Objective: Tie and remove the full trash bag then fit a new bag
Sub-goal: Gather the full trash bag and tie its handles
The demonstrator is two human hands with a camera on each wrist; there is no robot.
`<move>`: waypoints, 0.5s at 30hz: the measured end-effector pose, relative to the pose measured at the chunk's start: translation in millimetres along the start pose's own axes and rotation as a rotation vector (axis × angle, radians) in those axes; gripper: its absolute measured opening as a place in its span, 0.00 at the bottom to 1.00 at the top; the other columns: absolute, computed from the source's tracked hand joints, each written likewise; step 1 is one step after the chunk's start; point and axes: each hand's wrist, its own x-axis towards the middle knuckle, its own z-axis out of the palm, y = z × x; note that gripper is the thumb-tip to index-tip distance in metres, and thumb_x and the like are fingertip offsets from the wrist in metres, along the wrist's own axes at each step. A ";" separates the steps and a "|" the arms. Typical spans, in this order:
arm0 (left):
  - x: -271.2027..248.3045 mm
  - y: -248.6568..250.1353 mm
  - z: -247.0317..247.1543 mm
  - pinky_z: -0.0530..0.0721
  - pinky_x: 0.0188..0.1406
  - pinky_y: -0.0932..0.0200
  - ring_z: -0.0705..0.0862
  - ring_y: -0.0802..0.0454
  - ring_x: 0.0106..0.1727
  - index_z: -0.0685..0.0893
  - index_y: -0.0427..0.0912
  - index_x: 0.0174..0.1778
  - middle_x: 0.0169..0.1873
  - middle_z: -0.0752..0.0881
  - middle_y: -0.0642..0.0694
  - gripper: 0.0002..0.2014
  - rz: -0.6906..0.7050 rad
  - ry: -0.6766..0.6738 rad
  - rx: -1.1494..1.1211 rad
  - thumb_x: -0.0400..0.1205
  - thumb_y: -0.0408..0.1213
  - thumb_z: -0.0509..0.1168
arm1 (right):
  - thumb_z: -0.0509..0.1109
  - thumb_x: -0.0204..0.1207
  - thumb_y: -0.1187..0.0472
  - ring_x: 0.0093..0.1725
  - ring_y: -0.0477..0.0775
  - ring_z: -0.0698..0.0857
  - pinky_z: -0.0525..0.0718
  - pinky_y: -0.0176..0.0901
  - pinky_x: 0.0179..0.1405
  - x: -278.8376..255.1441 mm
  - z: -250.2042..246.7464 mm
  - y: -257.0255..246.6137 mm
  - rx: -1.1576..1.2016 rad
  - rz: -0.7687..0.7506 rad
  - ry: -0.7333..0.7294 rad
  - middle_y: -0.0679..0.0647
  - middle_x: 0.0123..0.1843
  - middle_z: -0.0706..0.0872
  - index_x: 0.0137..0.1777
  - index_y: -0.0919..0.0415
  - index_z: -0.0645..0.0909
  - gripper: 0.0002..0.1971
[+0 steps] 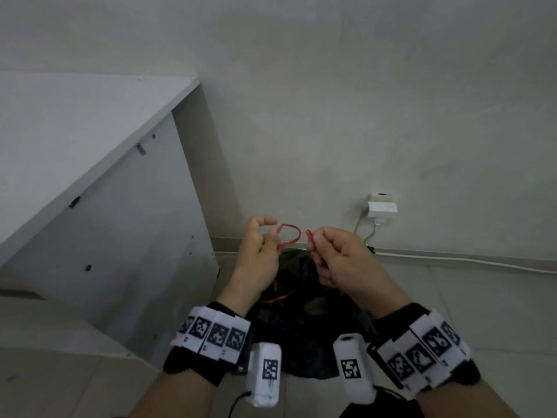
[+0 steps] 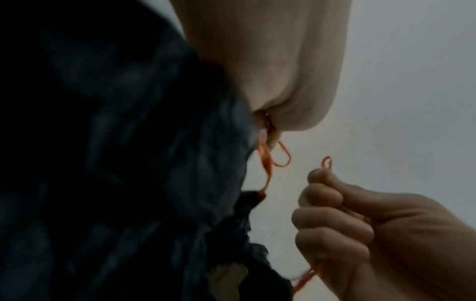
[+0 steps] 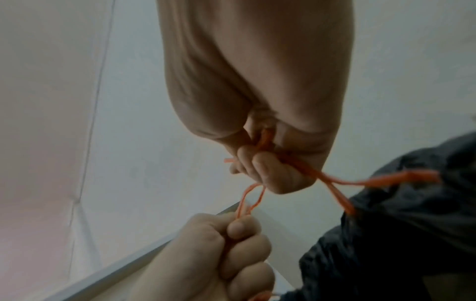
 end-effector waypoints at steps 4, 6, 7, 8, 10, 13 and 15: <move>-7.9 -9.6 20.6 0.81 0.33 0.58 0.83 0.54 0.31 0.73 0.51 0.57 0.34 0.87 0.45 0.07 -0.113 -0.010 -0.185 0.90 0.32 0.56 | 0.58 0.89 0.62 0.20 0.47 0.61 0.59 0.34 0.19 -11.2 16.4 8.8 0.084 -0.016 -0.002 0.56 0.21 0.66 0.40 0.60 0.78 0.15; -10.9 -13.0 25.9 0.82 0.33 0.57 0.84 0.55 0.32 0.71 0.47 0.62 0.37 0.89 0.47 0.07 -0.056 -0.102 -0.124 0.89 0.34 0.58 | 0.58 0.89 0.60 0.17 0.45 0.60 0.58 0.31 0.16 -4.8 22.2 11.4 0.162 0.043 0.019 0.56 0.21 0.66 0.42 0.59 0.81 0.15; -11.7 -14.0 25.6 0.80 0.30 0.58 0.82 0.57 0.29 0.71 0.45 0.64 0.34 0.87 0.50 0.09 -0.029 -0.135 -0.087 0.89 0.36 0.60 | 0.57 0.89 0.60 0.15 0.43 0.59 0.57 0.29 0.13 1.8 21.3 11.2 0.231 0.089 0.066 0.56 0.23 0.66 0.42 0.60 0.82 0.16; -12.6 -15.0 22.9 0.76 0.26 0.59 0.78 0.58 0.24 0.70 0.46 0.65 0.28 0.84 0.52 0.11 -0.017 -0.173 -0.048 0.88 0.37 0.61 | 0.56 0.89 0.61 0.13 0.41 0.58 0.56 0.28 0.12 9.3 17.8 9.9 0.317 0.128 0.130 0.57 0.27 0.67 0.42 0.61 0.81 0.17; -16.4 -14.8 12.3 0.68 0.23 0.60 0.69 0.57 0.21 0.72 0.48 0.65 0.22 0.75 0.53 0.14 0.003 -0.269 0.032 0.85 0.38 0.66 | 0.55 0.90 0.62 0.12 0.40 0.59 0.56 0.27 0.10 23.7 5.6 5.3 0.464 0.167 0.284 0.58 0.32 0.71 0.41 0.63 0.78 0.16; -26.3 2.0 -10.6 0.68 0.27 0.60 0.69 0.54 0.26 0.78 0.47 0.52 0.26 0.74 0.50 0.08 0.143 -0.400 0.092 0.80 0.35 0.68 | 0.65 0.86 0.59 0.14 0.41 0.64 0.63 0.32 0.12 28.3 -15.3 1.3 0.062 0.090 0.350 0.53 0.29 0.75 0.39 0.62 0.83 0.14; -24.3 24.9 -22.8 0.70 0.31 0.59 0.72 0.51 0.30 0.81 0.49 0.42 0.29 0.77 0.47 0.06 0.201 -0.453 0.070 0.79 0.31 0.65 | 0.70 0.82 0.60 0.16 0.42 0.70 0.68 0.33 0.14 17.2 -22.7 -5.6 -0.378 0.084 0.099 0.49 0.24 0.79 0.37 0.60 0.87 0.13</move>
